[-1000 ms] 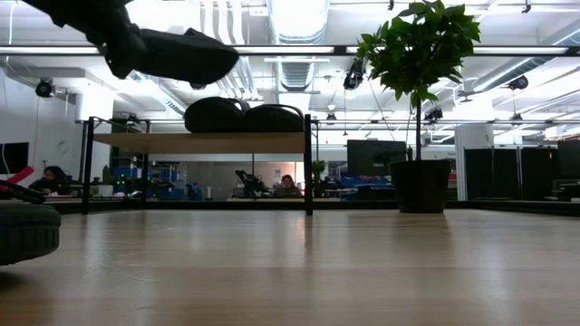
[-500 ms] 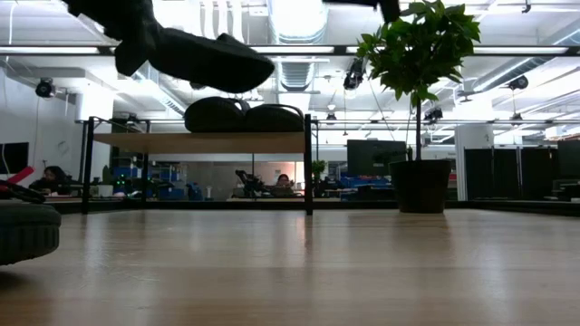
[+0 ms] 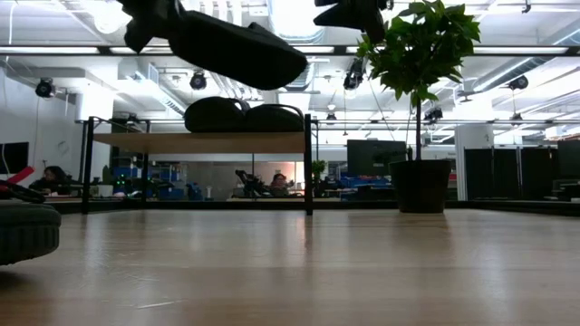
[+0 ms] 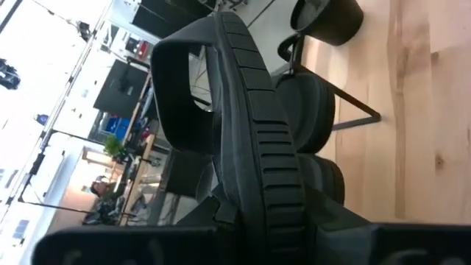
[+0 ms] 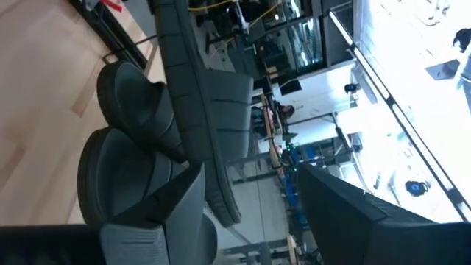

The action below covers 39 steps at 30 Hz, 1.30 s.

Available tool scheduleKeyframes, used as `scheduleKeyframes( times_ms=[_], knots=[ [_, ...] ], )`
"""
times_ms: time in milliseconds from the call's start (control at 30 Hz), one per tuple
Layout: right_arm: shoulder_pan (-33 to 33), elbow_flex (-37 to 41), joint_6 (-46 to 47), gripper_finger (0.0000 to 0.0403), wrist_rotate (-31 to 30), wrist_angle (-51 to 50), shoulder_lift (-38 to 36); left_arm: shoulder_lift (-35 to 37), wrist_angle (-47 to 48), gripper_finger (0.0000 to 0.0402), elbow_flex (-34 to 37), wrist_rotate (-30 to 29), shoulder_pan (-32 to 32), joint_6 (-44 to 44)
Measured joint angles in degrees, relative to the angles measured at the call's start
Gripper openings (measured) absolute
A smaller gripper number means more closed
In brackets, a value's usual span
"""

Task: Pick and place slides into the shelf
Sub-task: Put the top black slipper on the shelf

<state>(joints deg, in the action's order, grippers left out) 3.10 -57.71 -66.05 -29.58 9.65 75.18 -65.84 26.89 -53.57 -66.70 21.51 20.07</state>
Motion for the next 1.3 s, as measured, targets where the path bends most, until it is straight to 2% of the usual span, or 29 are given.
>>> scheduleKeyframes(
  times_ms=[200, 400, 533, 667, 1033, 1200, 1300],
  knots=[
    [-0.1, 0.0, 4.0, 0.0207, 0.0, -1.9, 0.0, -3.5, -1.6, 0.0034, -3.6, -0.5, 0.0, 4.4],
    [-0.2, 0.0, 4.1, 0.0207, -0.8, -4.3, 0.0, -6.7, -2.2, 0.0034, -6.9, -1.1, 0.0, 6.3],
    [-0.8, 0.0, 3.0, 0.0206, -6.1, -5.3, 0.0, -8.3, -2.3, 0.0034, -8.5, -1.1, 0.0, 7.3],
    [-2.0, 0.0, 3.1, 0.0206, -7.1, -6.3, -0.1, -9.4, -2.3, 0.0034, -9.9, -1.0, 0.0, 7.9],
    [-4.3, 0.0, 4.5, 0.0202, -5.8, -7.1, 0.3, -9.7, -2.6, 0.0034, -11.2, 1.3, 0.2, 9.1],
    [-4.3, 0.0, 5.0, 0.0178, -1.8, -6.8, 0.4, -9.8, -4.8, 0.0034, -11.2, 1.7, 0.2, 9.3],
    [-4.3, 0.0, 5.0, 0.0158, -2.1, -6.1, 0.8, -9.8, -5.4, 0.0034, -11.2, 1.9, 0.2, 10.3]
  ],
)
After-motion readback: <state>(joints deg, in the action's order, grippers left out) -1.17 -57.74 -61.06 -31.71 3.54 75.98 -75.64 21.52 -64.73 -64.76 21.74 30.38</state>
